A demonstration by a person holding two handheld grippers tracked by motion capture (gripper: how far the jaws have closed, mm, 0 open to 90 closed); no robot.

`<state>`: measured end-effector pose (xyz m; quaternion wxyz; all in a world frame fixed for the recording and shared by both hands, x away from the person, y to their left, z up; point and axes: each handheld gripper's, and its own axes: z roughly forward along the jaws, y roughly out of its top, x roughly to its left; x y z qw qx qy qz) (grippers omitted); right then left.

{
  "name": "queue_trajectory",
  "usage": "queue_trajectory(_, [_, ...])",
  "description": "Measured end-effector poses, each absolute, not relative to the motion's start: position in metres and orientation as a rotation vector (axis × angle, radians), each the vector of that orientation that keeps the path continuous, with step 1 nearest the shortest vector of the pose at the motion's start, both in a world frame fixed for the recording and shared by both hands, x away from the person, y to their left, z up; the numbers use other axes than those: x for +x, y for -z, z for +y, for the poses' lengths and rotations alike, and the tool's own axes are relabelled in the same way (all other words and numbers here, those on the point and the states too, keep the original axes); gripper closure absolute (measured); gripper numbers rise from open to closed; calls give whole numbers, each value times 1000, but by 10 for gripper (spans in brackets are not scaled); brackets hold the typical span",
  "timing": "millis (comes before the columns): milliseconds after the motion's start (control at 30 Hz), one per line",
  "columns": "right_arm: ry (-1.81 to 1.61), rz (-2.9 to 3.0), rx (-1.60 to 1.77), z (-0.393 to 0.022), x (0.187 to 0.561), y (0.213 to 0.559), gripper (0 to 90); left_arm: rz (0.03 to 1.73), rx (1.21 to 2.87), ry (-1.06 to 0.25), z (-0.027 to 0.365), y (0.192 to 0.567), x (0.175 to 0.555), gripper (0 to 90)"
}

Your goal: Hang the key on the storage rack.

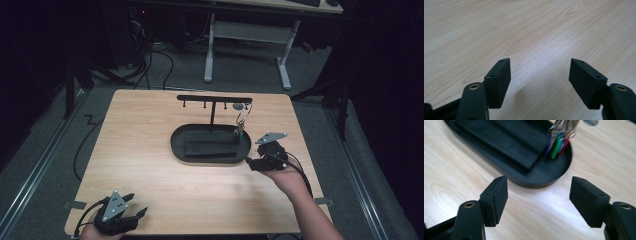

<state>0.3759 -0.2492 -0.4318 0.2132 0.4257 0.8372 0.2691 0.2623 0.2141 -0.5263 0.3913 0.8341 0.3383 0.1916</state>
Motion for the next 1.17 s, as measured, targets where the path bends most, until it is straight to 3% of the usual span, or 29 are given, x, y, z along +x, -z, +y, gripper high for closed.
queue_trajectory(533, [-1082,2193,1231,-256,293,501,204,827,2121,-480,213,527,261,346])
queue_trajectory(600, [-1142,2064,1265,-262,274,512,232,824,2122,-482,213,526,261,346])
queue_trajectory(700, [-1211,2006,1286,-269,261,506,199,816,2118,-484,212,525,260,346])
queue_trajectory(1167, [-1162,2045,1311,-265,270,516,196,824,2115,-478,217,527,261,346])
